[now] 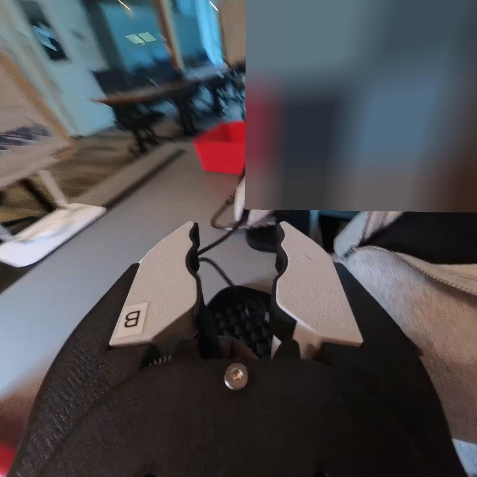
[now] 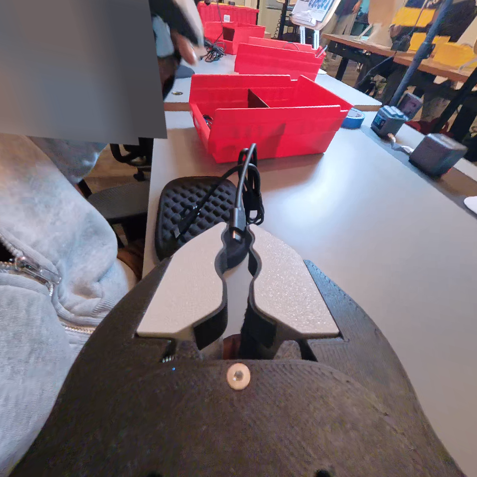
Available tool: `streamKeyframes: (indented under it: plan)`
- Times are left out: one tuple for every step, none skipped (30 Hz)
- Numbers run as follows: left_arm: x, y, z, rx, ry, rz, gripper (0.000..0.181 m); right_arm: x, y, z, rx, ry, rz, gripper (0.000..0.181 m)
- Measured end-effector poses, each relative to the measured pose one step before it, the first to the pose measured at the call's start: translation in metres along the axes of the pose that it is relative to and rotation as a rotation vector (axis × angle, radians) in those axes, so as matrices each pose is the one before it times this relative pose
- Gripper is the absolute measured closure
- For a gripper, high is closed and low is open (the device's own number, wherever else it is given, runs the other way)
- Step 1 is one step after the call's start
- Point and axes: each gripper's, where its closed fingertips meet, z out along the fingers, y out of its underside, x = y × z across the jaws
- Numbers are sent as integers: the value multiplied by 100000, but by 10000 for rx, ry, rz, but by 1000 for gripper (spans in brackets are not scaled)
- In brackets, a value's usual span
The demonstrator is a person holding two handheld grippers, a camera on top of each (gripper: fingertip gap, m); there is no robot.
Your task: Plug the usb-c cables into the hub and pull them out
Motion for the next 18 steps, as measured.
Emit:
streamKeyframes:
  plan:
    - [877,806,1804,-610,652,175,124,-113,-38,-56,-32,33,-370,171]
    - [476,659,1535,-602,501,138,125,26,-121,-90,-19,90,-328,171]
    - [337,347,1190,-519,460,118,125,55,-215,-111,-3,112,-377,171]
    - [299,-267,907,-197,434,30,125,-84,-376,-151,66,48,-558,171]
    - [211,-657,717,38,381,-114,126,-163,-520,-162,132,49,-740,171]
    - [64,-557,544,-41,306,-209,127,-115,-551,-175,153,110,-915,171]
    - [-193,-400,383,-121,123,-188,127,-37,-550,-172,160,193,-1038,171]
    - [-364,-329,239,-100,-5,-171,128,66,-609,-170,213,268,-1023,172]
    - [-264,-177,189,-111,66,-212,130,124,-618,-150,254,258,-843,172]
    - [-61,62,210,-202,216,-311,131,47,-545,-138,252,124,-633,173]
    - [-185,182,198,-242,141,-352,132,49,-517,-124,290,67,-454,174]
    - [-308,133,183,-163,20,-254,133,31,-347,-100,237,-1,-325,174]
    - [-148,129,165,-105,111,-80,136,71,-104,-59,111,21,-277,175]
    - [-44,136,184,-75,168,33,138,85,70,-9,20,47,-269,175]
    - [-134,263,237,-94,79,140,140,33,171,32,-28,23,-170,175]
    - [-193,326,277,-65,-17,267,142,-27,249,32,-54,-12,-13,175]
    - [-83,193,271,113,-45,424,144,118,274,31,-61,81,131,175]
    - [-478,-99,109,327,-472,436,144,381,449,14,-169,193,280,175]
